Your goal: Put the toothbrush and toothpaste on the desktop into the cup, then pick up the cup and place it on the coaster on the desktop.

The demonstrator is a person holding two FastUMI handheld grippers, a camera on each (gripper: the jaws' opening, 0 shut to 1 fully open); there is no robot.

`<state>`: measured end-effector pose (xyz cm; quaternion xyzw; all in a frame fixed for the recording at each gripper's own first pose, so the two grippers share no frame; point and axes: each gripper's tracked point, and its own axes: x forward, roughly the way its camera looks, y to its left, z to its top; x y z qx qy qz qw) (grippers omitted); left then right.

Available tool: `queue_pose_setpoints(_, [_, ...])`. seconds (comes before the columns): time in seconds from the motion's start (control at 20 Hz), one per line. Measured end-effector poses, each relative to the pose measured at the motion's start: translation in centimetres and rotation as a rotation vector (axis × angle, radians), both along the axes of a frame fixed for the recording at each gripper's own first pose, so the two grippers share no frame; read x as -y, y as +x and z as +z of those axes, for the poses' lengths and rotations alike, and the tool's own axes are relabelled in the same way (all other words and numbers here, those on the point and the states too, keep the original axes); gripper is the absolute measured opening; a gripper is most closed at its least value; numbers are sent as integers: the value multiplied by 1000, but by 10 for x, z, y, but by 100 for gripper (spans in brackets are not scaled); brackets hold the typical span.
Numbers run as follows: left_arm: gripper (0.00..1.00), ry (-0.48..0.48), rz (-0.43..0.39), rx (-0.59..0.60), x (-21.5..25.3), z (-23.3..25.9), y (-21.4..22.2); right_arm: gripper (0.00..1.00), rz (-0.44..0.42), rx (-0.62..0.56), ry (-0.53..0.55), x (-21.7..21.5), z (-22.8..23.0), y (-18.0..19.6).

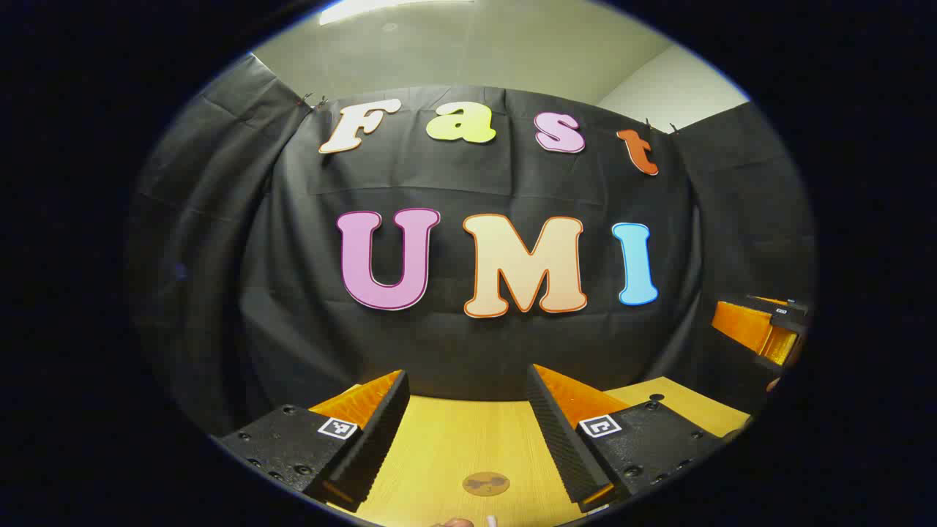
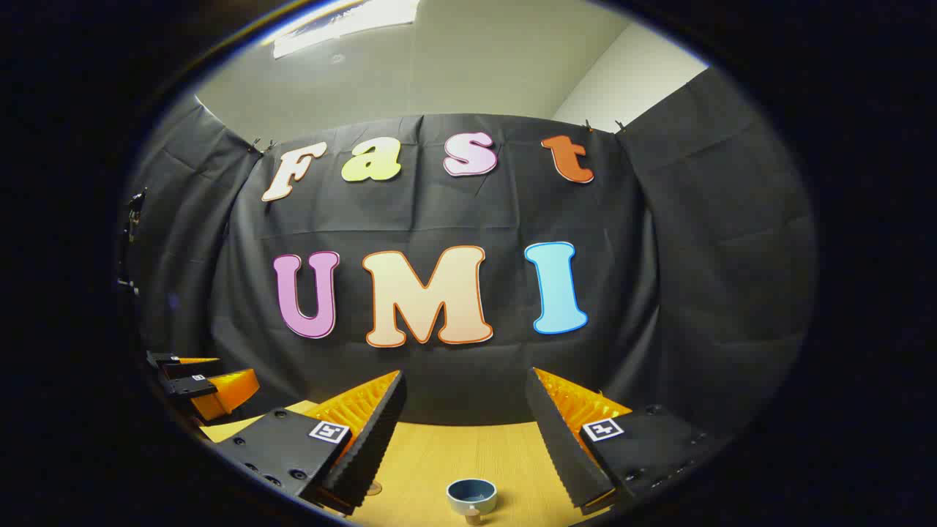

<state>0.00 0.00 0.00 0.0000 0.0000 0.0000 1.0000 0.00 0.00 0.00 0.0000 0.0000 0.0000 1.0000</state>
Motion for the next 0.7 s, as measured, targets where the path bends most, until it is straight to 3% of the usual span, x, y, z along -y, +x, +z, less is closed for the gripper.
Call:
queue_pose_setpoints(0.6, [93,3,-10,29,-4,8,-3,100,38,-36,-36,-18,-8,-6])
queue_pose_setpoints(0.7, [94,5,-5,37,-7,9,-4,99,78,-119,-44,-26,-35,-10])
